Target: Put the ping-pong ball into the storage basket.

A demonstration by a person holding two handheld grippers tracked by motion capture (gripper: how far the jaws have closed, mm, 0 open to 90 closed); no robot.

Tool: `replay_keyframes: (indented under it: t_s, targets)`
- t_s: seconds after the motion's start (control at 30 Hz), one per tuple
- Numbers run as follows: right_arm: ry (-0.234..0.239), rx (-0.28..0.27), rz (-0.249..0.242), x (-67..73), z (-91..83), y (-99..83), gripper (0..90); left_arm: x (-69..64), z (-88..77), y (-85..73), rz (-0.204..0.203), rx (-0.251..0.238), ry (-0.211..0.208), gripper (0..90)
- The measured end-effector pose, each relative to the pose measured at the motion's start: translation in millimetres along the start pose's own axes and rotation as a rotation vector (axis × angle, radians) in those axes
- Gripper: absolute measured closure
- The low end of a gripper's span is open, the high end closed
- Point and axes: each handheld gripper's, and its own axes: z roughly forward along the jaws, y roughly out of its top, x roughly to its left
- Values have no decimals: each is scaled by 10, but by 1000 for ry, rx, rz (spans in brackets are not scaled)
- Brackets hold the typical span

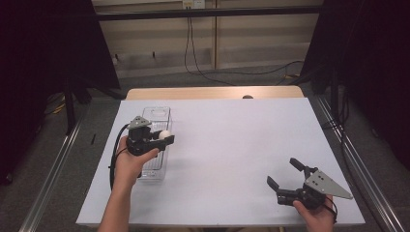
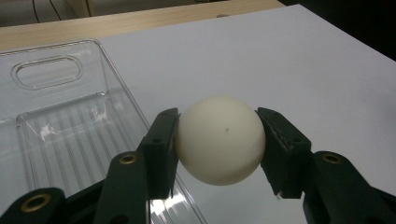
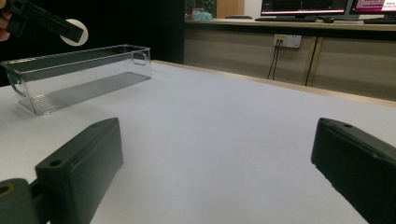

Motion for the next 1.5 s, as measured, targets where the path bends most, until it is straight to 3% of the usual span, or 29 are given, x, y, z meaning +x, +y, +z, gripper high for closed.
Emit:
replay_keyframes:
  t_s: [0.37,1.5]
  targets:
    - [-2,-2,3,0,-1,2,16,24,-47,1,-20,-12,-2,511]
    - [-5,1,3,-6,-6,4,16,126,-132,-17,-27,-20,38,511]
